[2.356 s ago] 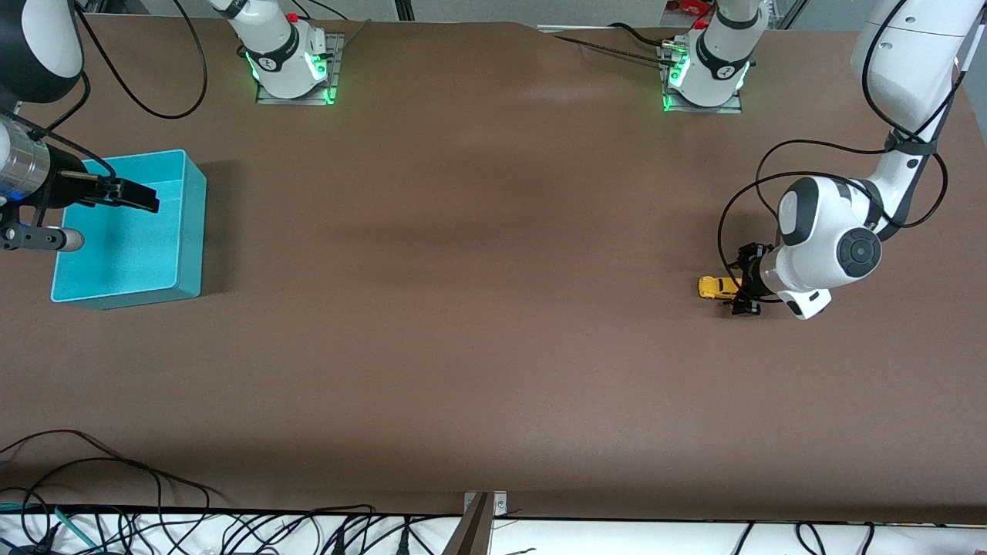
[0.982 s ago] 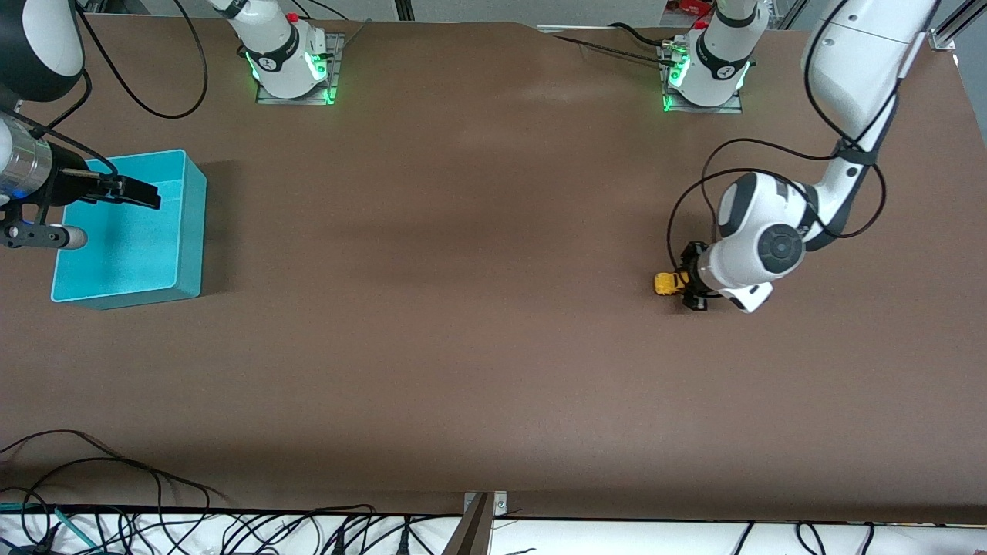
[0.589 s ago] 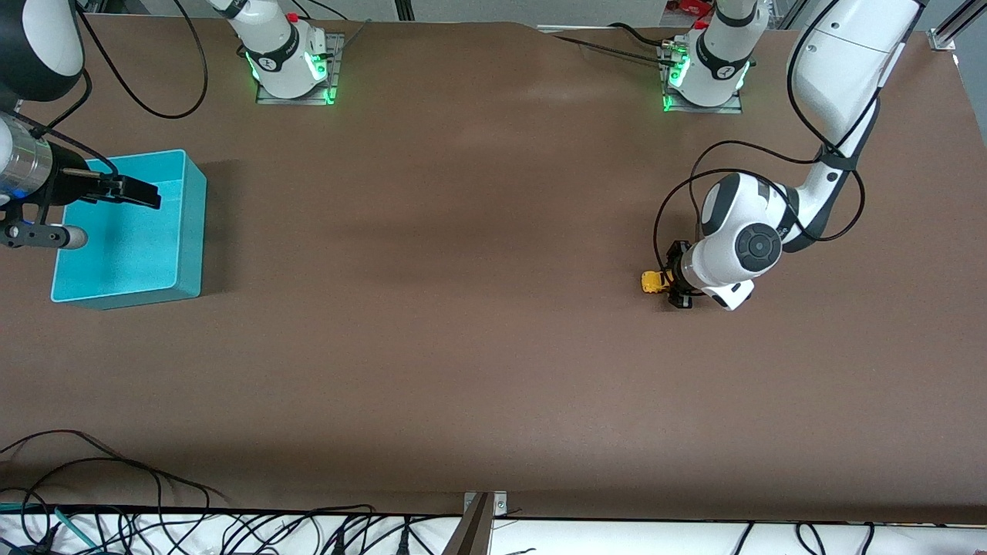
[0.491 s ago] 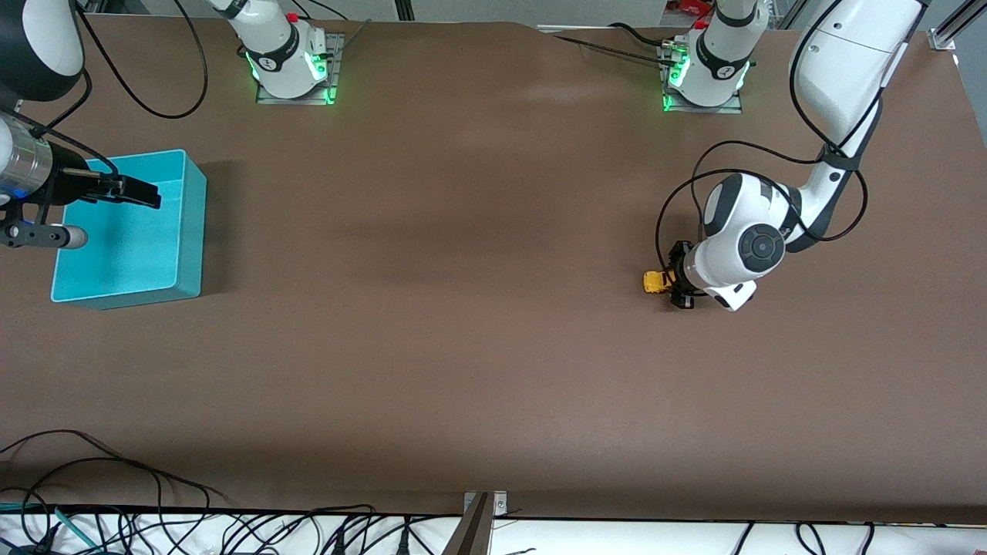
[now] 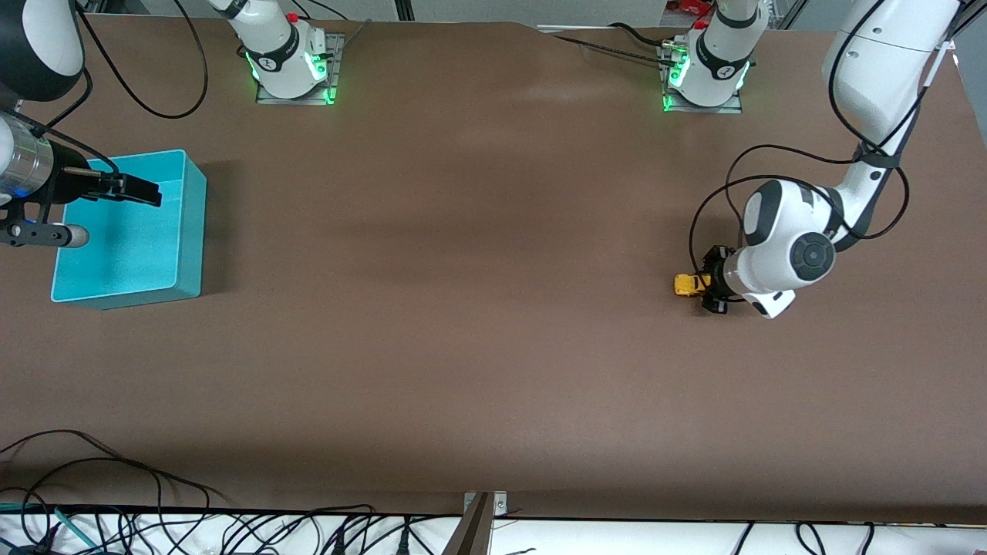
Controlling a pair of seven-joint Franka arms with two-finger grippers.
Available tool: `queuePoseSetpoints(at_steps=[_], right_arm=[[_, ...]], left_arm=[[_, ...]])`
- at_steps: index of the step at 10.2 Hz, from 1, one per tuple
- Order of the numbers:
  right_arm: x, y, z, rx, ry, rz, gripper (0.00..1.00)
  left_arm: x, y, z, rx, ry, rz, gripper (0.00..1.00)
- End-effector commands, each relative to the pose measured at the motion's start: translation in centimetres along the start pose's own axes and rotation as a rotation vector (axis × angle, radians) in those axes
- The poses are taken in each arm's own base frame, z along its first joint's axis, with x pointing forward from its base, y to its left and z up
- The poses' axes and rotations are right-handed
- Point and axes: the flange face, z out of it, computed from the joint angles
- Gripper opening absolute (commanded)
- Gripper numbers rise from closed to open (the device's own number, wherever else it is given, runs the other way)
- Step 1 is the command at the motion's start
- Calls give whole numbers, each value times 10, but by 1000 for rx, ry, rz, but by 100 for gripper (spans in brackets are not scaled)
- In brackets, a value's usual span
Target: Wind up and store yellow beetle car
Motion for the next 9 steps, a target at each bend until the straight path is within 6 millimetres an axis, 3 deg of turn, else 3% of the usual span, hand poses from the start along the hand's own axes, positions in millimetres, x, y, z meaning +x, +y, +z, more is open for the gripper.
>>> queuePoseSetpoints(at_steps=[1,5,9], right_arm=[[-6,0,-5,-4,-3,-14,100],[-6,0,-5,-4,-6,-14,100],[-5,-4,-5,-5,-4,-20,100]], left_arm=[[24,5,30,-3,3,22,0],[77,2,23,-16,24,15,0],[109,2,18,-29,16,5,0]])
